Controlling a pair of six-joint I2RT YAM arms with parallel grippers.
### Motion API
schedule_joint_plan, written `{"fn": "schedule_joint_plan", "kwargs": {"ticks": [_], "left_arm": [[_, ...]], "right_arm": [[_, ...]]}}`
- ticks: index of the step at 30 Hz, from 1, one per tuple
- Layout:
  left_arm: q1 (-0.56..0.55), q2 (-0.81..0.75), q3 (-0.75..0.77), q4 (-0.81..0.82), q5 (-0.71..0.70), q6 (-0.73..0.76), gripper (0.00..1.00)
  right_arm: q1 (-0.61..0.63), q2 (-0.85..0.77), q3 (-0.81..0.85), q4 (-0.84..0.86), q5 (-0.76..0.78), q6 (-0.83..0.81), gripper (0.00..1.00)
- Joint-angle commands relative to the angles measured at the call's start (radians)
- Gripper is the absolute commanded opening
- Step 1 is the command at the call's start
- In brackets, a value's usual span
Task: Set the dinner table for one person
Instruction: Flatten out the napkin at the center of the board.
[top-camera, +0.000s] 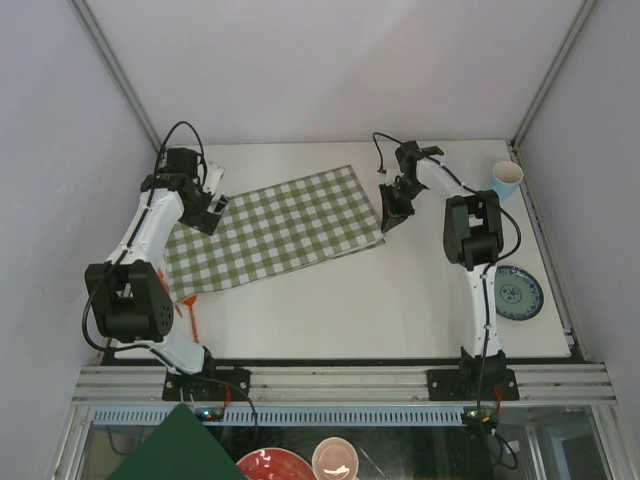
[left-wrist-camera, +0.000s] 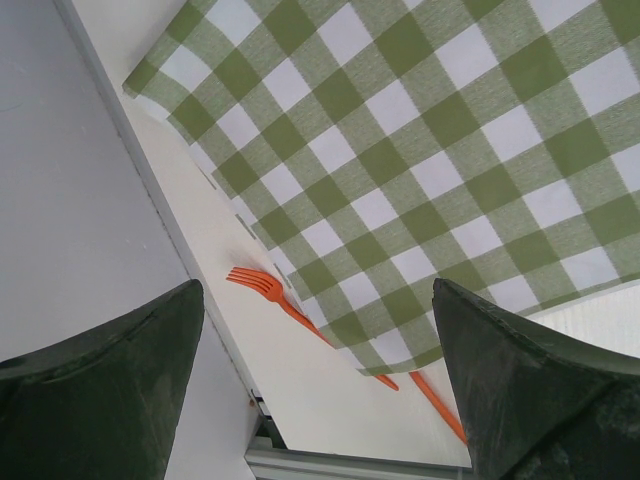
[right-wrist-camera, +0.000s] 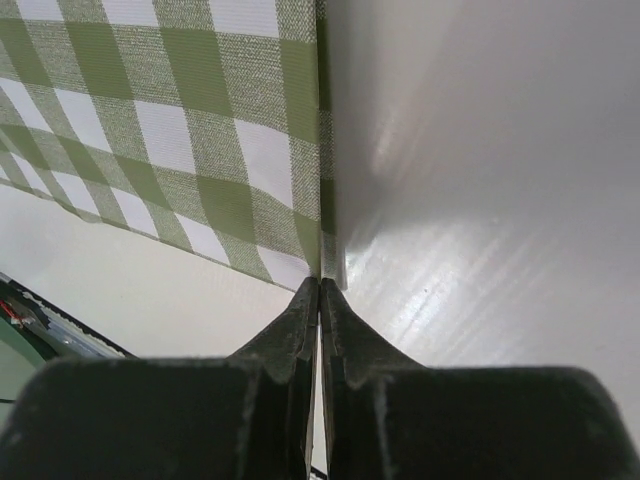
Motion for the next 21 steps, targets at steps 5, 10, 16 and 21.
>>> {"fn": "schedule_joint_plan", "kwargs": {"ticks": [5, 10, 16, 21], "left_arm": [[-0.005, -0.043, -0.006, 0.007, -0.009, 0.014, 1.0], [-0.006, -0.047, -0.008, 0.009, -0.009, 0.017, 1.0], [-0.005, -0.051, -0.003, 0.01, -0.005, 0.017, 1.0], [-0.006, -0.057, -0.006, 0.009, -0.004, 0.022, 1.0]], "right_arm": [[-0.04, -0.132, -0.079, 0.014, 0.01, -0.026, 0.0], [-0.085, -0.224, -0.192, 0.026, 0.004, -0.045, 0.0], [-0.153, -0.361, -0.368, 0.069, 0.038, -0.09, 0.0], [-0.207, -0.432, -0.485, 0.071, 0.011, -0.13, 0.0]]}}
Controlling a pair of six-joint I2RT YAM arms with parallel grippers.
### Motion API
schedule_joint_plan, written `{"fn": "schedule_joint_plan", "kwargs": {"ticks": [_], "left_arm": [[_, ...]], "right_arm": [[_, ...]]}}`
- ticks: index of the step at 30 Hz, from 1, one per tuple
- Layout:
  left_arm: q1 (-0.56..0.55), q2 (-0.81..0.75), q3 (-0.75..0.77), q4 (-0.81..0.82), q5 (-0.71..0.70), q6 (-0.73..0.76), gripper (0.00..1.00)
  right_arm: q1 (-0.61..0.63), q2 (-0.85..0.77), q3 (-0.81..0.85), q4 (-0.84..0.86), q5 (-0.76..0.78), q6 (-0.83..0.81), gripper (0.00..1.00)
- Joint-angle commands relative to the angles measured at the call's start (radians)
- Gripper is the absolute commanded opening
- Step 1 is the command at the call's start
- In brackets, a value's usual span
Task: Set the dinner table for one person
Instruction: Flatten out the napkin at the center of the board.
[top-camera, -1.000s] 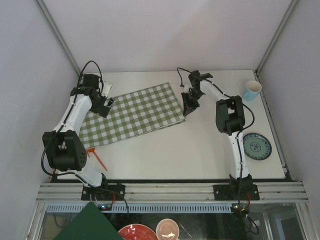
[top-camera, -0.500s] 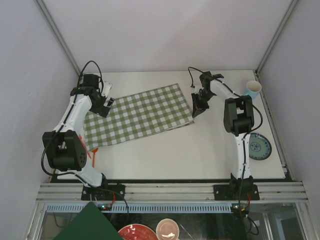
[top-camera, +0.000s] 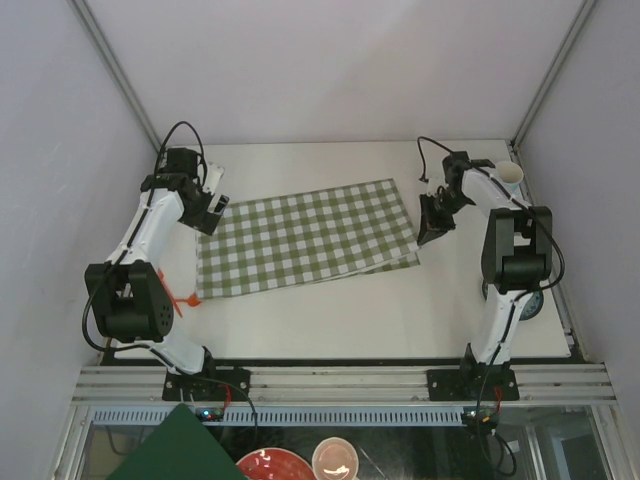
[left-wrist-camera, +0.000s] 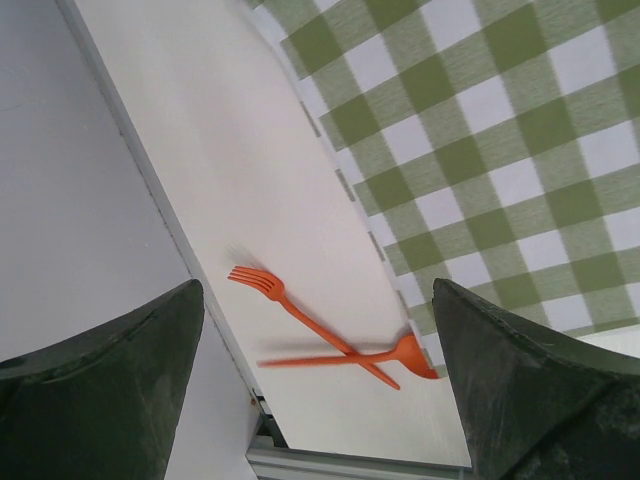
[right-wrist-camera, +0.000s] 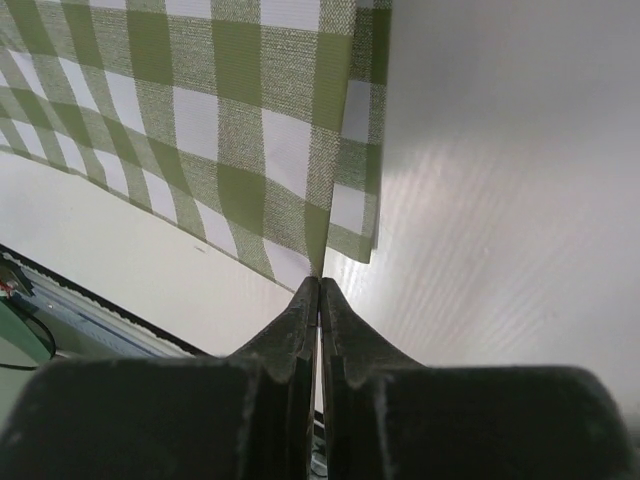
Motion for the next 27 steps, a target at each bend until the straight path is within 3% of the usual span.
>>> {"fn": "schedule_joint_plan", "kwargs": {"ticks": [1, 12, 27], "left_arm": [[-0.005, -0.058, -0.006, 0.008, 0.001, 0.02, 1.0], [-0.006, -0.079, -0.014, 0.0, 0.008, 0.022, 1.0], [-0.005, -0.084, -0.022, 0.01, 0.001, 0.025, 1.0]], "right_arm": [[-0.037, -0.092, -0.083, 0.018, -0.007, -0.068, 0.0], [-0.057, -0.152, -0.188, -0.028, -0.03, -0.144, 0.0], [-0.142, -0.247, -0.243, -0.045, 0.051, -0.169, 0.0]]}}
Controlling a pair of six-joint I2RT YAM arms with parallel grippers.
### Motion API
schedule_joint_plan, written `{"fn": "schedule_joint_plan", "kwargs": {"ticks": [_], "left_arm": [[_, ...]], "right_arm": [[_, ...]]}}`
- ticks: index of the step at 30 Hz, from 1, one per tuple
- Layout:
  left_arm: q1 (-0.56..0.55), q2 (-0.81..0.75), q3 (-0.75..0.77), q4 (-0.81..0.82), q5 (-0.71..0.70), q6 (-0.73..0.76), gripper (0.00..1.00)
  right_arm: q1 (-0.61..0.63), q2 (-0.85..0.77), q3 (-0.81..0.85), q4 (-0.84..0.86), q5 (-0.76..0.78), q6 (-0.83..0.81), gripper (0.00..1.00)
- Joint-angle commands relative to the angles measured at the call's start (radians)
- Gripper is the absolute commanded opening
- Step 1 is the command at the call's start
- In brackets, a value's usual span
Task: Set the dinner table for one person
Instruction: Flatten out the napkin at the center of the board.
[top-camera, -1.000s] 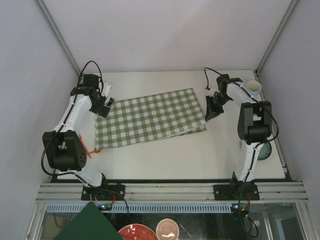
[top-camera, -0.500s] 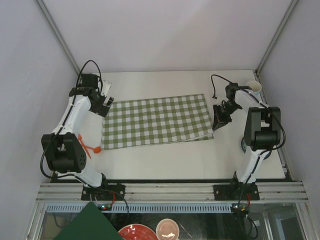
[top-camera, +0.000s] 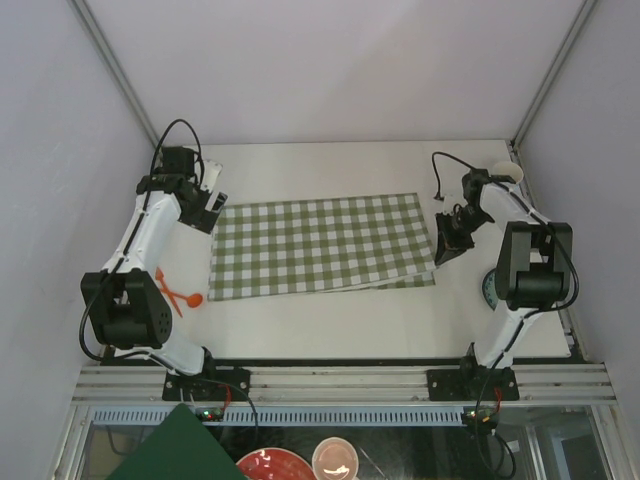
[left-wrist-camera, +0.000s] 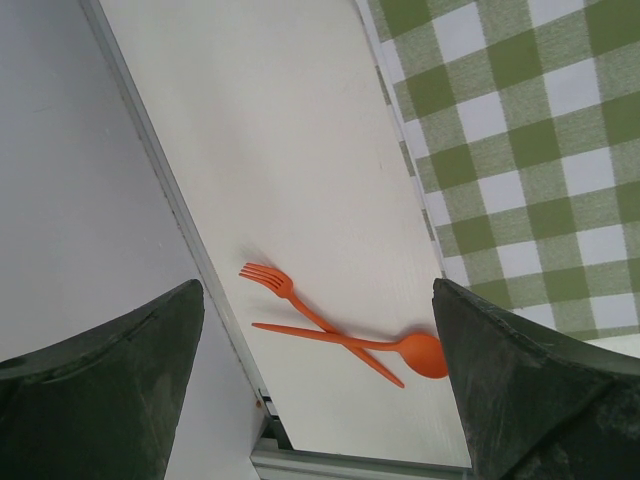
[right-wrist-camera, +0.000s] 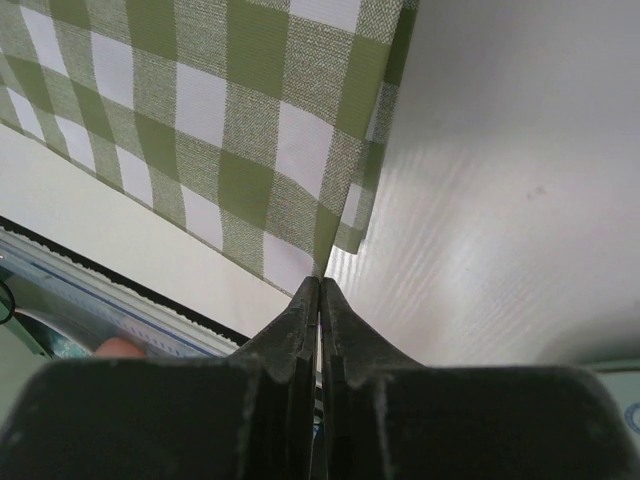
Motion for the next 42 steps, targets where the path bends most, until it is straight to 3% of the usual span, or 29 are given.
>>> {"fn": "schedule_joint_plan", "kwargs": {"ticks": [1, 11, 12, 14, 15, 18, 20, 28, 31, 36, 42], "left_arm": [[-0.004, -0.039, -0.021, 0.011, 0.002, 0.016, 1.0], [-0.004, -0.041, -0.025, 0.01, 0.004, 0.014, 1.0], [-0.005, -0.04, -0.027, 0.011, 0.008, 0.014, 1.0], [-0.004, -0.036, -0.027, 0.012, 0.025, 0.017, 1.0], [-0.004, -0.034, -0.025, 0.012, 0.043, 0.02, 1.0], [-0.005, -0.011, -0.003, -0.01, 0.176, 0.051, 1.0], [-0.006, 0.026, 0.034, -0.038, 0.259, 0.083, 1.0], [-0.007, 0.341, 0.361, -0.232, 0.474, 0.146, 1.0], [-0.029, 0.443, 0.469, -0.242, 0.436, 0.128, 1.0], [-0.084, 0.636, 0.66, -0.302, 0.339, 0.072, 1.0], [-0.112, 0.714, 0.735, -0.299, 0.312, 0.036, 1.0]], "right_arm": [[-0.053, -0.091, -0.013, -0.003, 0.036, -0.029, 0.0], [-0.103, -0.096, -0.06, -0.023, -0.002, -0.079, 0.0], [-0.102, -0.095, -0.06, -0.025, -0.005, -0.08, 0.05], [-0.097, -0.103, -0.058, -0.02, -0.005, -0.084, 0.3], [-0.092, -0.111, -0.054, -0.011, 0.005, -0.083, 0.37], [-0.077, -0.131, -0.018, 0.01, 0.027, -0.086, 0.47], [-0.058, -0.126, 0.021, 0.004, 0.025, -0.095, 0.48], [0.055, -0.088, 0.164, 0.04, 0.001, -0.074, 0.38], [0.106, -0.087, 0.209, 0.08, 0.007, -0.069, 0.29], [0.188, -0.034, 0.298, 0.096, 0.084, -0.061, 0.0], [0.217, 0.033, 0.378, 0.061, 0.106, -0.072, 0.0]]}}
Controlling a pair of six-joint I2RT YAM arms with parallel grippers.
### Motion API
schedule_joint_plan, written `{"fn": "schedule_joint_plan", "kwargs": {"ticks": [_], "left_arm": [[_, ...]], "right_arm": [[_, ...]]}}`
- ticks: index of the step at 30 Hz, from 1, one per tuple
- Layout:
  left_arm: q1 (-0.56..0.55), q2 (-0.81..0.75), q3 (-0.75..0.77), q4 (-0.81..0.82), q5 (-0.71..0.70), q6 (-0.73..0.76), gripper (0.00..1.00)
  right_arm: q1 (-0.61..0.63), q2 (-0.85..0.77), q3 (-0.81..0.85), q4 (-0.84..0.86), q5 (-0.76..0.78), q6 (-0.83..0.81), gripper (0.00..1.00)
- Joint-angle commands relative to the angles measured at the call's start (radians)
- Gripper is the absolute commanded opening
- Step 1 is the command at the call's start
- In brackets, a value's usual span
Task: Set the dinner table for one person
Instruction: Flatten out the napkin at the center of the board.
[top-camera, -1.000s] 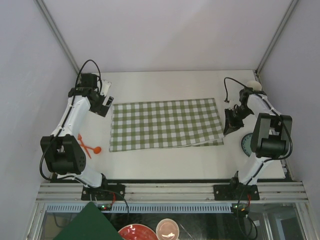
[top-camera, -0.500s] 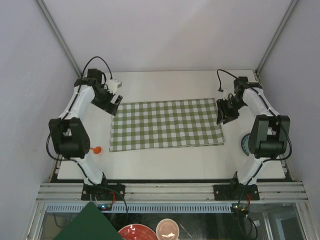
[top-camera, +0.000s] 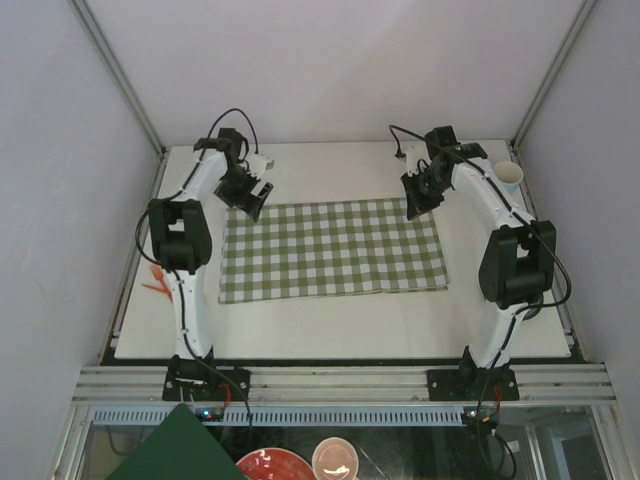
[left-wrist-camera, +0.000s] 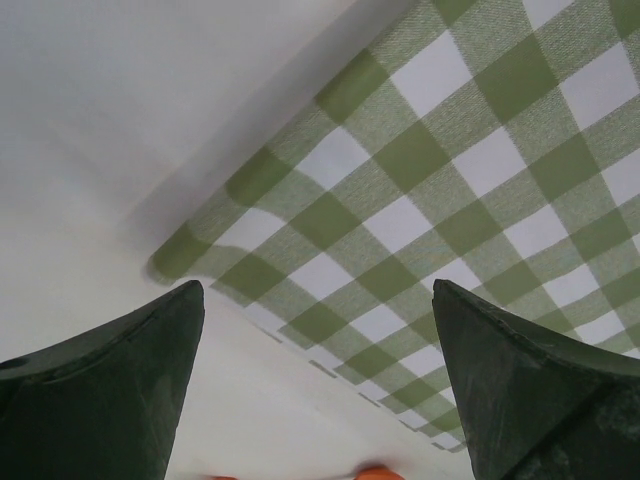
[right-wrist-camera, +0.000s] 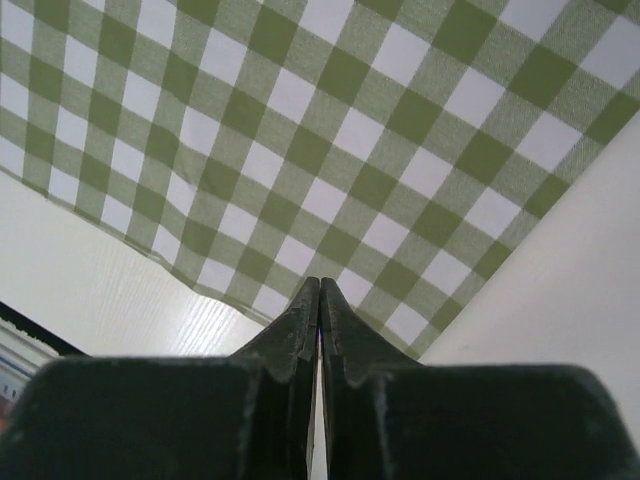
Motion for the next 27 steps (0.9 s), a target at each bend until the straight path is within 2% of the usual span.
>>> {"fn": "schedule_joint_plan", "kwargs": {"ticks": [1, 11, 18, 27], "left_arm": [[-0.018, 0.013, 0.073, -0.036, -0.023, -0.041, 1.0], [-0.017, 0.022, 0.032, -0.027, -0.002, -0.026, 1.0], [0.001, 0.073, 0.076, -0.039, 0.039, -0.037, 1.0], [0.01, 0.106, 0.088, 0.027, -0.093, -0.078, 1.0]], "right_arm": [[0.009, 0.026, 0.058, -0.004, 0.028, -0.005, 0.0], [0.013, -0.022, 0.043, 0.0, 0.035, 0.005, 0.0], [0.012, -0.096, 0.035, -0.009, 0.039, 0.024, 0.0], [0.018, -0.203, 0.026, -0.02, 0.034, 0.053, 0.0]]}}
